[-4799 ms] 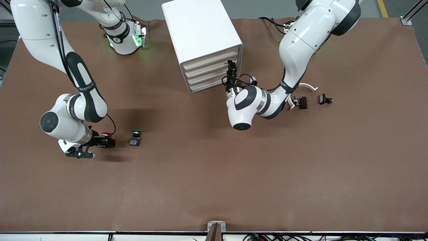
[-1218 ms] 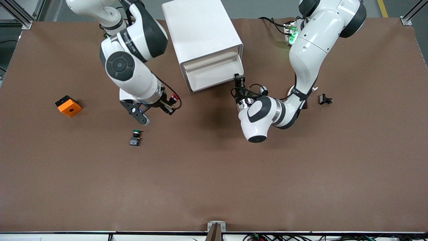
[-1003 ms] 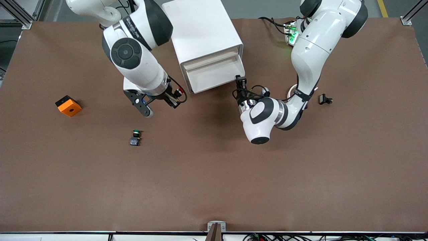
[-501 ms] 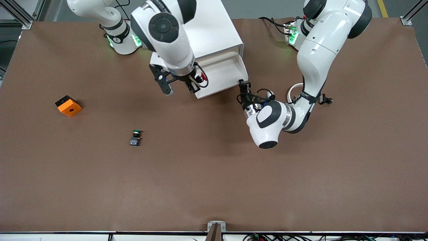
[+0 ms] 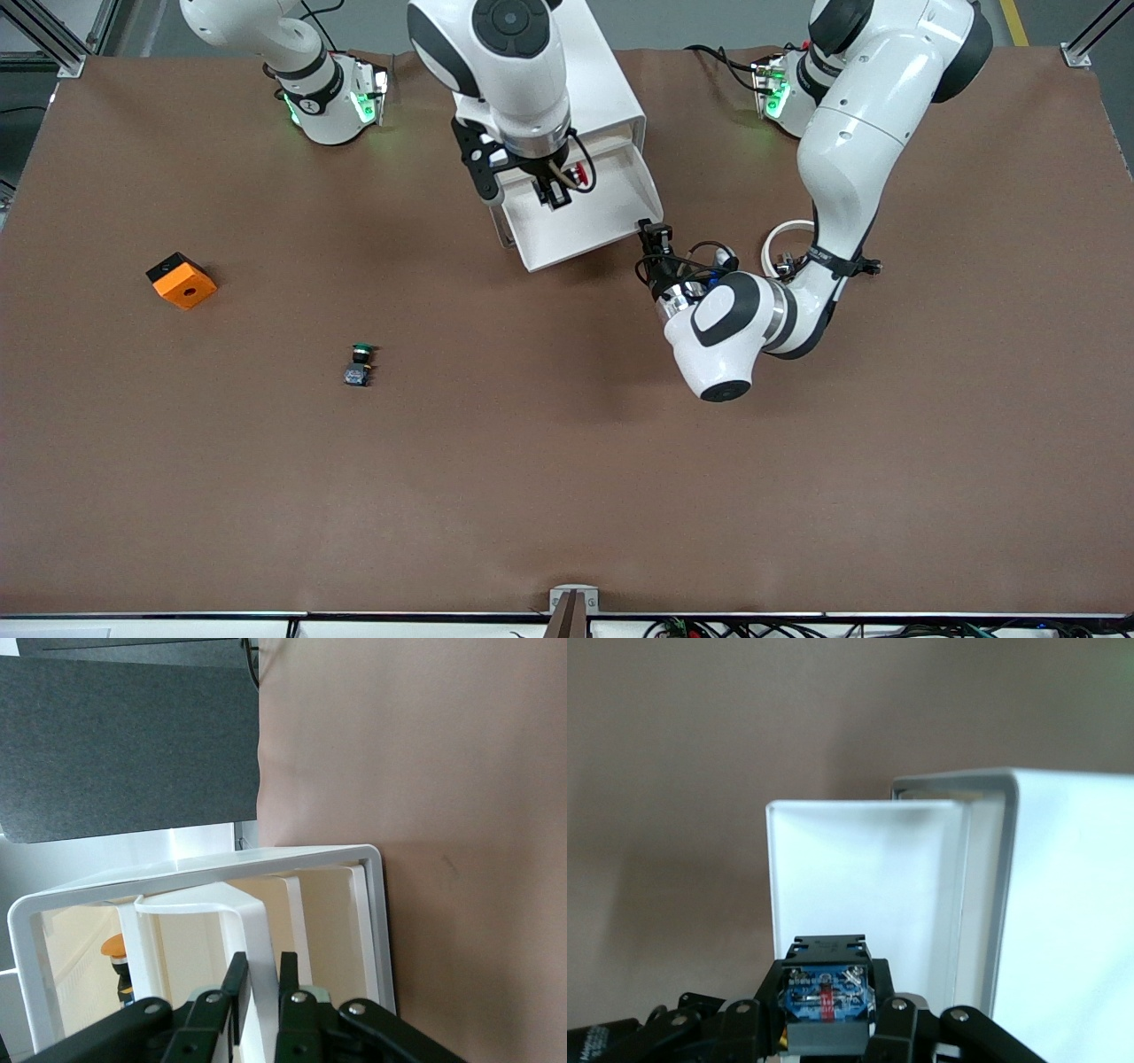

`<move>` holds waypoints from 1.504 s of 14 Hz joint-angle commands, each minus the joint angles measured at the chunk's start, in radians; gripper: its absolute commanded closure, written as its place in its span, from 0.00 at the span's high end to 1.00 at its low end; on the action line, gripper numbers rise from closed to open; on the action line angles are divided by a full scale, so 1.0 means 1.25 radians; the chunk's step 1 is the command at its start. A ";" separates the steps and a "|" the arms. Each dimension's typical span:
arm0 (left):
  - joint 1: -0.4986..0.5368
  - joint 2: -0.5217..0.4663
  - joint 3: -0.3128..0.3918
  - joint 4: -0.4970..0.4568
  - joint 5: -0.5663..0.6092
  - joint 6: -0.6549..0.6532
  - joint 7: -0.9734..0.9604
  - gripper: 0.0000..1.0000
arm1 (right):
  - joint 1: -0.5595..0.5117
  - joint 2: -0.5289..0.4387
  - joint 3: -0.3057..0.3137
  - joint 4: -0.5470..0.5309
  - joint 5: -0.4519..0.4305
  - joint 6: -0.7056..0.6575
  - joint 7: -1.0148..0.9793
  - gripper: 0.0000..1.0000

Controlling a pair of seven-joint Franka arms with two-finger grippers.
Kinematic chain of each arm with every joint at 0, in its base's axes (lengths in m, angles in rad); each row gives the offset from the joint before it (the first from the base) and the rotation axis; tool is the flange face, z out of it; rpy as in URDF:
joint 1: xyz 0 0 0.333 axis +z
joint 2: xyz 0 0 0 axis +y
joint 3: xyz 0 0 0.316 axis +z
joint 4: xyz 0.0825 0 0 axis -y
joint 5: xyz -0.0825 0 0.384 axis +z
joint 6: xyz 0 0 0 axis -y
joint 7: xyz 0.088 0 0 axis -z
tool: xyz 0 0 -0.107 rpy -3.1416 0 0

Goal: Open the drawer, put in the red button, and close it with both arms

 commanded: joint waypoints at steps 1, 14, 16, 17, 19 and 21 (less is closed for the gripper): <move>0.018 0.002 0.004 0.023 0.035 -0.017 -0.004 0.18 | 0.028 0.002 -0.008 -0.004 -0.007 0.022 0.057 0.00; 0.017 0.003 0.002 0.021 0.028 -0.017 -0.004 1.00 | 0.100 0.123 -0.009 -0.030 -0.014 0.164 0.197 0.00; 0.020 -0.002 0.002 0.021 0.032 -0.017 -0.003 1.00 | 0.101 0.139 -0.009 -0.030 -0.017 0.169 0.201 0.00; 0.022 -0.005 0.002 0.022 0.035 -0.017 0.010 1.00 | 0.100 0.147 -0.009 -0.030 -0.017 0.180 0.212 0.00; 0.033 -0.013 -0.004 0.022 0.061 -0.018 0.041 1.00 | 0.099 0.159 -0.010 -0.027 -0.017 0.187 0.221 0.00; 0.037 -0.030 -0.007 0.022 0.084 -0.018 0.099 1.00 | 0.099 0.164 -0.010 -0.026 -0.020 0.189 0.220 0.00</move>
